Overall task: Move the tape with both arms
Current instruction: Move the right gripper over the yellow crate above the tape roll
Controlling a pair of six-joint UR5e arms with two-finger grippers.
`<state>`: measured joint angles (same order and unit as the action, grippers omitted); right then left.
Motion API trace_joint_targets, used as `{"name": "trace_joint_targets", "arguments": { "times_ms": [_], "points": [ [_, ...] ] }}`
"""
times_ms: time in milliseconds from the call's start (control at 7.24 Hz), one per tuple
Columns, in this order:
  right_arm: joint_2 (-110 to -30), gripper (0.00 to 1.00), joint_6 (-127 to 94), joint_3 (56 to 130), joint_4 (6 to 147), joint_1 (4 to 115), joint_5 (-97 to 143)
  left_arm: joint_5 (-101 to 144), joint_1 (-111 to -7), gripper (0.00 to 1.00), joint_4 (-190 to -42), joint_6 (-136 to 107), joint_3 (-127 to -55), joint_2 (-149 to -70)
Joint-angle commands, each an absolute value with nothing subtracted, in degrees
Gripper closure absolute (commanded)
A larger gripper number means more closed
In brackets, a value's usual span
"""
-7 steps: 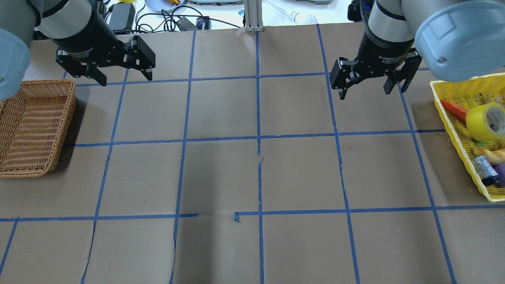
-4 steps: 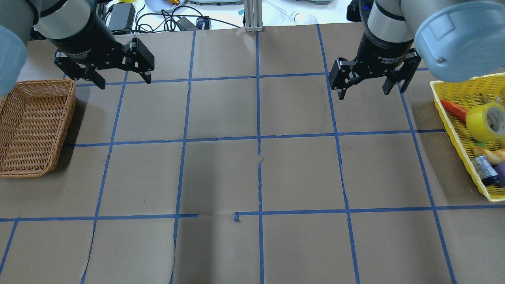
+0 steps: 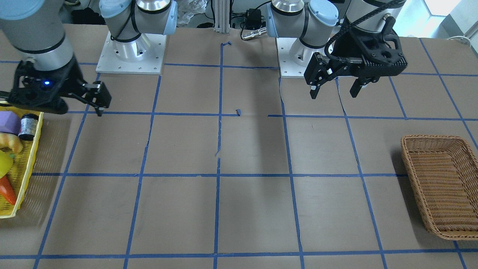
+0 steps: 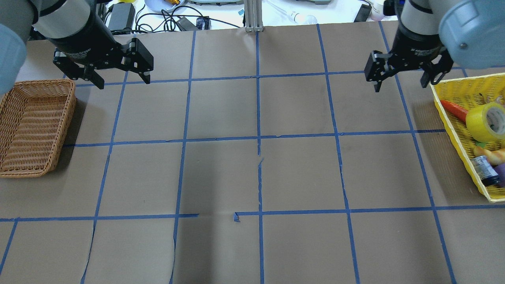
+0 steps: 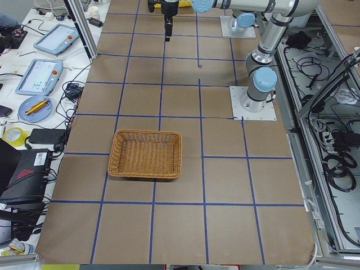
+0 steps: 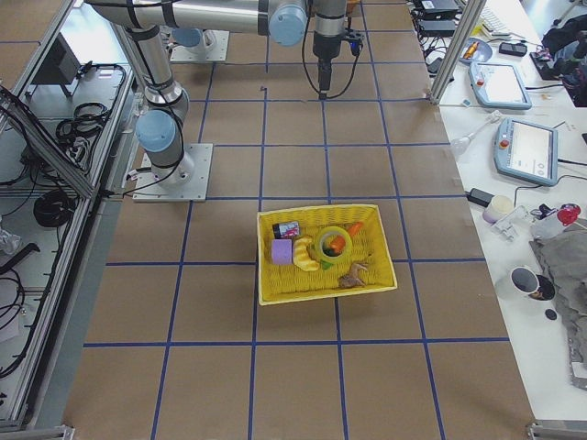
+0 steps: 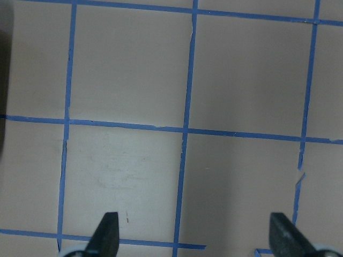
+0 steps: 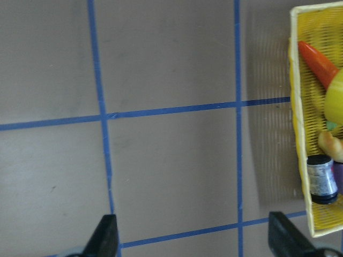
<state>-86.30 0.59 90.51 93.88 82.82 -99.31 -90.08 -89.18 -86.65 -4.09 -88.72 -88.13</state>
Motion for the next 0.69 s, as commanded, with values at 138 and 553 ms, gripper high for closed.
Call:
{"name": "trace_joint_targets", "arguments": {
  "times_ms": [138,553],
  "points": [
    [-81.49,0.00,13.47,90.53,108.51,65.53,-99.58,-90.00,-89.21,0.00,-86.31,-4.04,-89.12,-88.15],
    [-73.15,0.00,14.41,90.96,112.06,50.14,-90.73,-89.91,-89.30,0.00,-86.13,-4.04,-89.73,-87.98]
  ]
}}
